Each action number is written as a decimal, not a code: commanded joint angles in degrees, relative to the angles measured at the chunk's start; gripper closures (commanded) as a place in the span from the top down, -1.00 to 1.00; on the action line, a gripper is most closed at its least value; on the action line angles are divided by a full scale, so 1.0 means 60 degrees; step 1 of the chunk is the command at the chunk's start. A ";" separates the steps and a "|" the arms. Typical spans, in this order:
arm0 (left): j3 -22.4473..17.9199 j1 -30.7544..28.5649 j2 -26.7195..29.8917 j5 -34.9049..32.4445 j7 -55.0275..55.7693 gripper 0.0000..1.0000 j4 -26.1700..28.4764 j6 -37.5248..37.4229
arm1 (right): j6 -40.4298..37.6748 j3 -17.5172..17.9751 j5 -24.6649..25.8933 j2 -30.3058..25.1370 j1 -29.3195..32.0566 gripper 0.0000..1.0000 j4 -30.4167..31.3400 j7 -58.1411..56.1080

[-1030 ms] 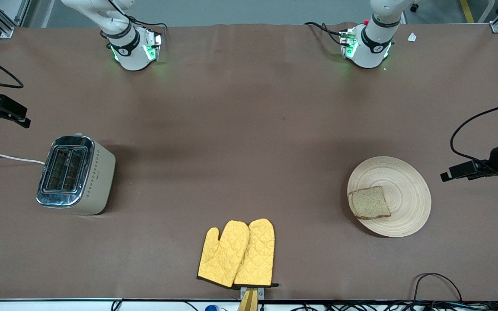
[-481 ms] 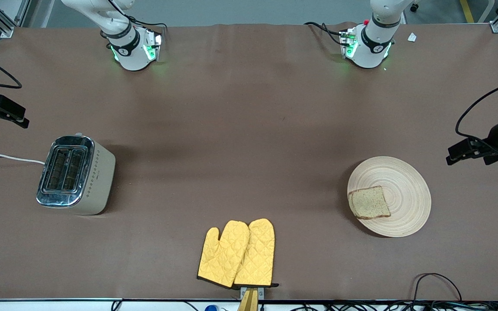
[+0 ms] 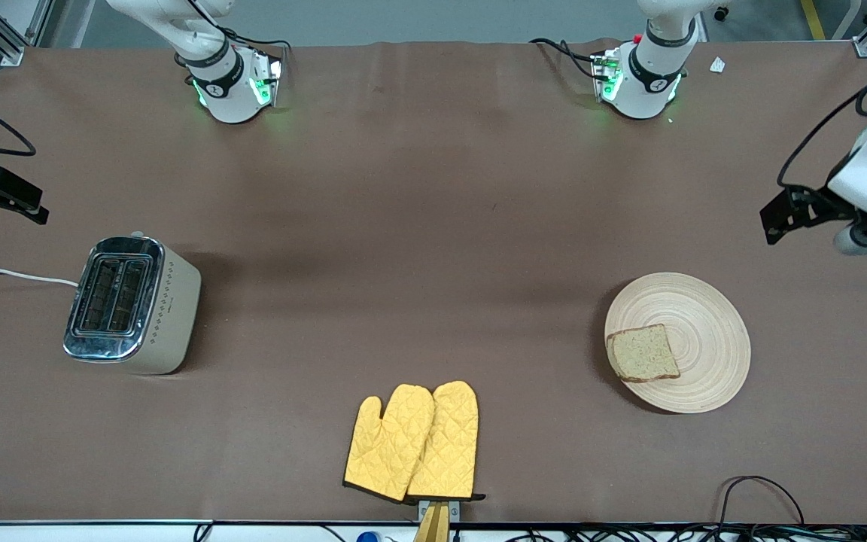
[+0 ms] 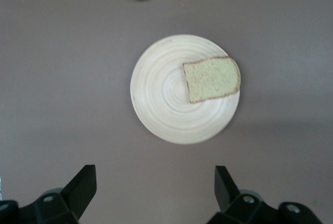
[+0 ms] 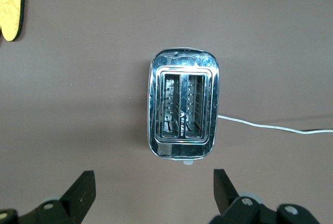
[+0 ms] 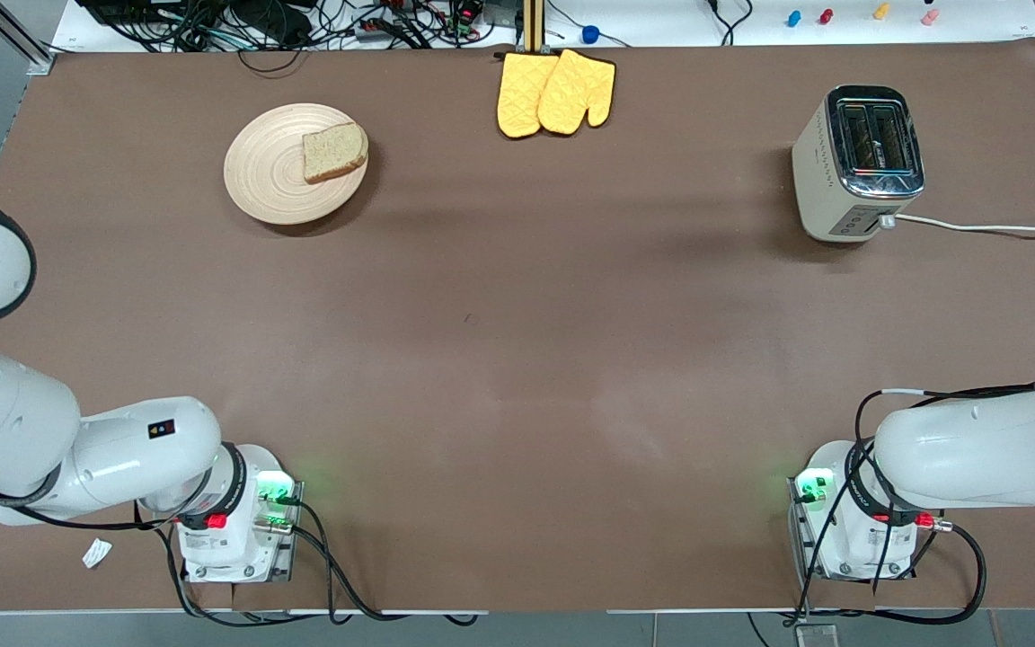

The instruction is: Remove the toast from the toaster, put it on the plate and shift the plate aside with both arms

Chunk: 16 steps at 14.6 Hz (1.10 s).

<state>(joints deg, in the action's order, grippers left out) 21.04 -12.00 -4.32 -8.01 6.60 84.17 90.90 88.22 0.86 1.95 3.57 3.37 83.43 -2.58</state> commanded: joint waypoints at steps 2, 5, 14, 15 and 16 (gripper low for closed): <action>-0.2196 0.1364 0.0878 0.1362 -0.0644 1.00 0.0618 -0.0691 | -0.0069 0.0046 0.0056 0.0049 0.0185 1.00 -0.0063 -0.0024; -0.2627 0.1837 0.1539 0.1438 -0.0559 1.00 0.1352 -0.0677 | -0.0055 0.0046 0.0056 0.0049 0.0141 1.00 -0.0063 -0.0010; -0.2583 0.2131 0.1072 0.1277 -0.0602 1.00 0.0826 -0.0721 | -0.0040 0.0046 0.0041 0.0049 0.0141 1.00 -0.0063 -0.0009; -0.2583 0.2131 0.1071 0.1248 -0.0602 1.00 0.0826 -0.0735 | -0.0040 0.0046 0.0041 0.0049 0.0141 1.00 -0.0063 -0.0009; -0.2583 0.2102 0.1071 0.1247 -0.0602 1.00 0.0840 -0.0750 | -0.0040 0.0046 0.0041 0.0049 0.0141 1.00 -0.0063 -0.0009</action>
<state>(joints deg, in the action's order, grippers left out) 5.64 0.48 2.51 -0.07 3.21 90.26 86.70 88.22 0.76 1.95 3.64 3.78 83.45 -2.58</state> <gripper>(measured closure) 0.000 0.000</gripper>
